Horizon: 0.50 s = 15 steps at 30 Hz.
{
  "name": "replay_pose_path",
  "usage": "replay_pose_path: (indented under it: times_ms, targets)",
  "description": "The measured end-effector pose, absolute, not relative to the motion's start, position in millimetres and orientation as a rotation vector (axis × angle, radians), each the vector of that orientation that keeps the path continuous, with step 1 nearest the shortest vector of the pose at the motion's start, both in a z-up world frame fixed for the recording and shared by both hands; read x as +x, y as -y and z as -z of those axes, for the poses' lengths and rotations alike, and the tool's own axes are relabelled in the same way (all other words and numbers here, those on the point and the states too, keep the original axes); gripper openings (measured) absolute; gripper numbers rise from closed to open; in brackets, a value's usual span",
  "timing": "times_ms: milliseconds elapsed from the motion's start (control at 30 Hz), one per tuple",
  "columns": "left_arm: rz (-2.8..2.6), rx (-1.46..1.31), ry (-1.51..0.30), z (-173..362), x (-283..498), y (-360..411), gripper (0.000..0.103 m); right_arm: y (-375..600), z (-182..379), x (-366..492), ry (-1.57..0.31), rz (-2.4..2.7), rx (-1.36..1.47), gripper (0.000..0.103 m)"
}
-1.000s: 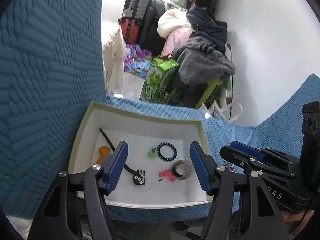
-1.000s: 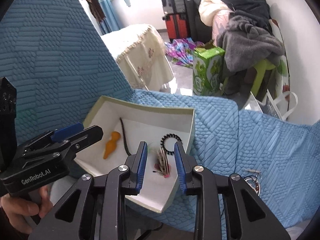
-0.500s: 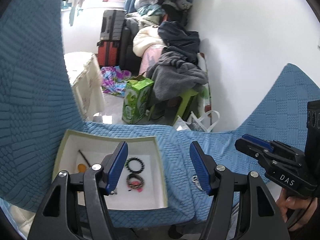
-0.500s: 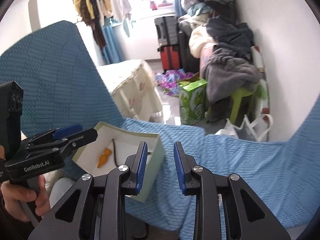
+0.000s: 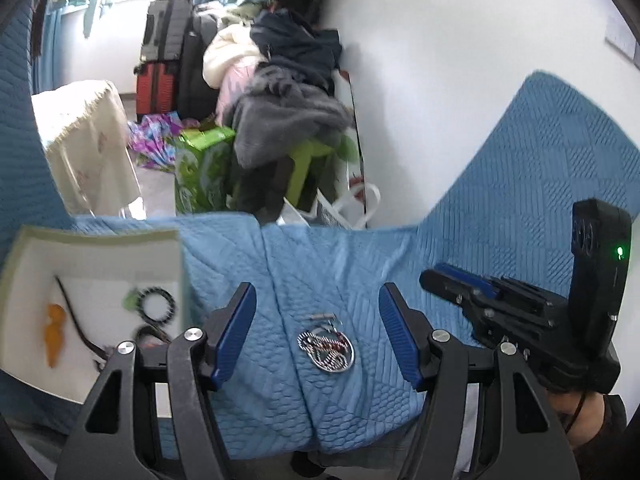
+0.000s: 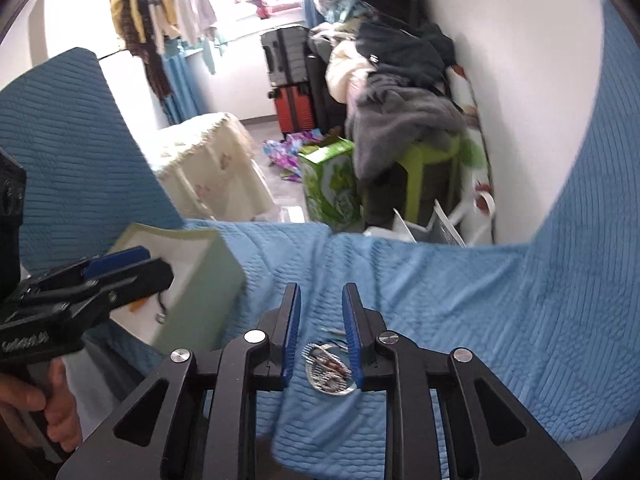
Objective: Organize jewelry
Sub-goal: 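Move both tools back to the red-beaded chain necklace on the cushion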
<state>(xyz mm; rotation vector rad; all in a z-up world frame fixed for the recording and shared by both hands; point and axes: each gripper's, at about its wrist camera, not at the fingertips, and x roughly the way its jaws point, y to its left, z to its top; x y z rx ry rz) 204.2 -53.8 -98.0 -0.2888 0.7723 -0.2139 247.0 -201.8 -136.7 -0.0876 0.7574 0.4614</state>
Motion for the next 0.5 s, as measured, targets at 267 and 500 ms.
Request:
replay_pose_path:
  times_ms: [267,500]
  targets:
    - [0.247,-0.311,-0.947,182.0,231.6,87.1,0.052,225.6,208.3,279.0,-0.895,-0.508,-0.038,0.012]
    - [0.22,-0.314,-1.024,222.2,250.3,98.4,0.047,243.3,239.1,302.1,-0.952,-0.491,0.018,0.011]
